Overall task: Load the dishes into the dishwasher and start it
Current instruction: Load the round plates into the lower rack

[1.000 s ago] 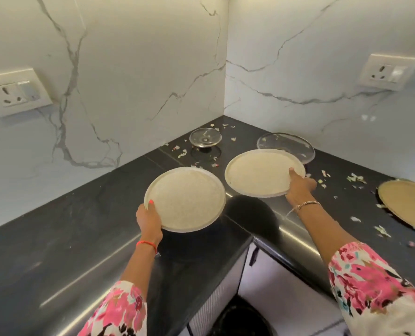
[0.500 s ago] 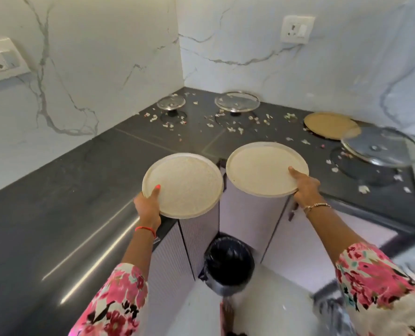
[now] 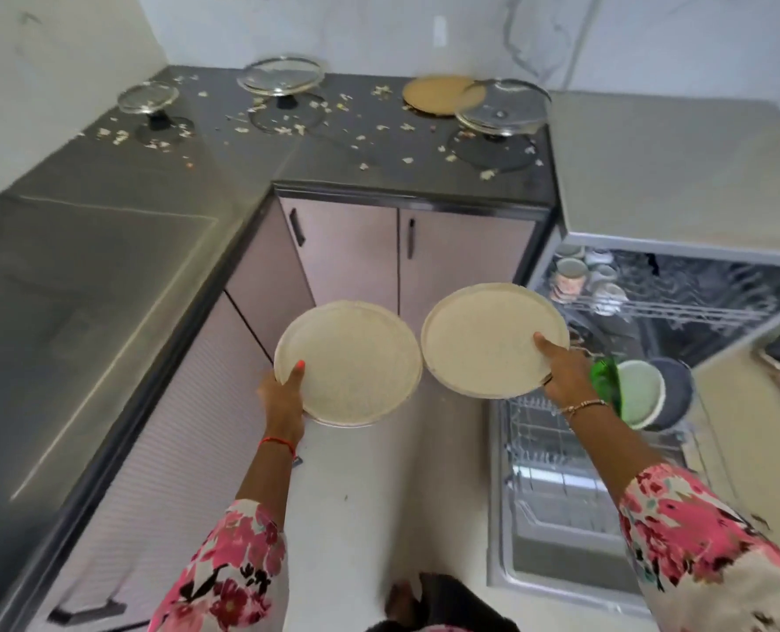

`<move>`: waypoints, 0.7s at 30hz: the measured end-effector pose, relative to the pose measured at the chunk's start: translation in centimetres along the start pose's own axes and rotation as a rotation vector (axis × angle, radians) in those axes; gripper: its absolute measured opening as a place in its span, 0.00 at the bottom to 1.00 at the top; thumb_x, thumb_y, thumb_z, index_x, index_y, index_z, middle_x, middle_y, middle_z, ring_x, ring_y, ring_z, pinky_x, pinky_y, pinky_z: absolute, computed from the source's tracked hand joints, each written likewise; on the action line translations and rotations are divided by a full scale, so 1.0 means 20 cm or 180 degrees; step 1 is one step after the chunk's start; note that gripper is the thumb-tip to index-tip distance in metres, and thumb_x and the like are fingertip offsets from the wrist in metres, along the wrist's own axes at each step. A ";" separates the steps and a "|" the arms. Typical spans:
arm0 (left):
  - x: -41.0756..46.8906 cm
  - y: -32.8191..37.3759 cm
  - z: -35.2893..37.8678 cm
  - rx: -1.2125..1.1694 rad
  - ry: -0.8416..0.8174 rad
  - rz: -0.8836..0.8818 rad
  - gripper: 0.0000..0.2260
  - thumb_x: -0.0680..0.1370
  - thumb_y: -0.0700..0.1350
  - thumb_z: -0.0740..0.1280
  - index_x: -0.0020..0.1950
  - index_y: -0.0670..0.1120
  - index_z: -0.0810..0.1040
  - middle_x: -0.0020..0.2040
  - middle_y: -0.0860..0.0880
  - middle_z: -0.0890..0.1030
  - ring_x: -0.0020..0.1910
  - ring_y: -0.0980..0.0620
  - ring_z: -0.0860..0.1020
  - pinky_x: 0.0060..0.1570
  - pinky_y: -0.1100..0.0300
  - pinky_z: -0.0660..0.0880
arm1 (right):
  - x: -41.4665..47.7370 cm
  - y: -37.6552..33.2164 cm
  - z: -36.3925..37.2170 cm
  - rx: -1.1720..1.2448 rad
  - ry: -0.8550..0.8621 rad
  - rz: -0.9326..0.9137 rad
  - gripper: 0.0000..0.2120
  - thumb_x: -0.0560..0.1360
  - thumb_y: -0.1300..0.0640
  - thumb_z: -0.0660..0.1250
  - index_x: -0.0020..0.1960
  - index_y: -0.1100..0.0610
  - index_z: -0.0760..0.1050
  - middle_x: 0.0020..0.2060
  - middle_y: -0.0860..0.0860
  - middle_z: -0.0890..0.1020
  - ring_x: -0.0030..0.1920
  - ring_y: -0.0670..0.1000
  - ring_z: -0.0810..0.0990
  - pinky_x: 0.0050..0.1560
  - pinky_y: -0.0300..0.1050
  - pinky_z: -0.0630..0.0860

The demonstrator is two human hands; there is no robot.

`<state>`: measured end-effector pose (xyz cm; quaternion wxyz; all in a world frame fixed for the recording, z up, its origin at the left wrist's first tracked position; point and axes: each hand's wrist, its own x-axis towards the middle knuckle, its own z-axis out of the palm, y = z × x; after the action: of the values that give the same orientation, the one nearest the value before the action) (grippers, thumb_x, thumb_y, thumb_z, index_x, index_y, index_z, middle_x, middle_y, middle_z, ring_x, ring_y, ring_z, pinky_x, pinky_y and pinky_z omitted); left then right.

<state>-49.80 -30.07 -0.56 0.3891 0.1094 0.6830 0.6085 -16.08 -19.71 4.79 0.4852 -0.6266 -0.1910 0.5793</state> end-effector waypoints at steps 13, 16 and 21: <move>-0.63 -0.55 0.48 0.0776 -0.0564 -0.0188 0.13 0.74 0.43 0.69 0.55 0.37 0.75 0.49 0.42 0.77 0.47 0.44 0.74 0.36 0.56 0.71 | -0.07 0.20 -1.17 -0.0072 0.0817 0.0077 0.14 0.74 0.62 0.68 0.58 0.64 0.73 0.52 0.59 0.77 0.49 0.55 0.74 0.36 0.44 0.76; -0.80 -0.65 0.67 0.0908 -0.0572 -0.0191 0.15 0.75 0.44 0.69 0.56 0.35 0.75 0.49 0.41 0.76 0.46 0.44 0.73 0.41 0.52 0.69 | -0.01 0.19 -1.42 -0.0297 0.0800 0.0139 0.12 0.73 0.63 0.68 0.56 0.65 0.74 0.52 0.61 0.78 0.49 0.56 0.74 0.40 0.46 0.75; -1.03 -0.84 0.95 0.1176 -0.0445 -0.0094 0.16 0.73 0.45 0.71 0.54 0.34 0.75 0.50 0.34 0.78 0.42 0.44 0.75 0.39 0.47 0.73 | 0.13 0.08 -1.76 -0.0787 0.0786 0.0071 0.11 0.73 0.66 0.67 0.55 0.64 0.74 0.47 0.56 0.76 0.47 0.56 0.72 0.28 0.35 0.73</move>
<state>-17.76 -32.66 -6.82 0.4177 0.2109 0.7559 0.4579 16.20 -32.10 -2.97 0.4178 -0.7500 -0.1927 0.4753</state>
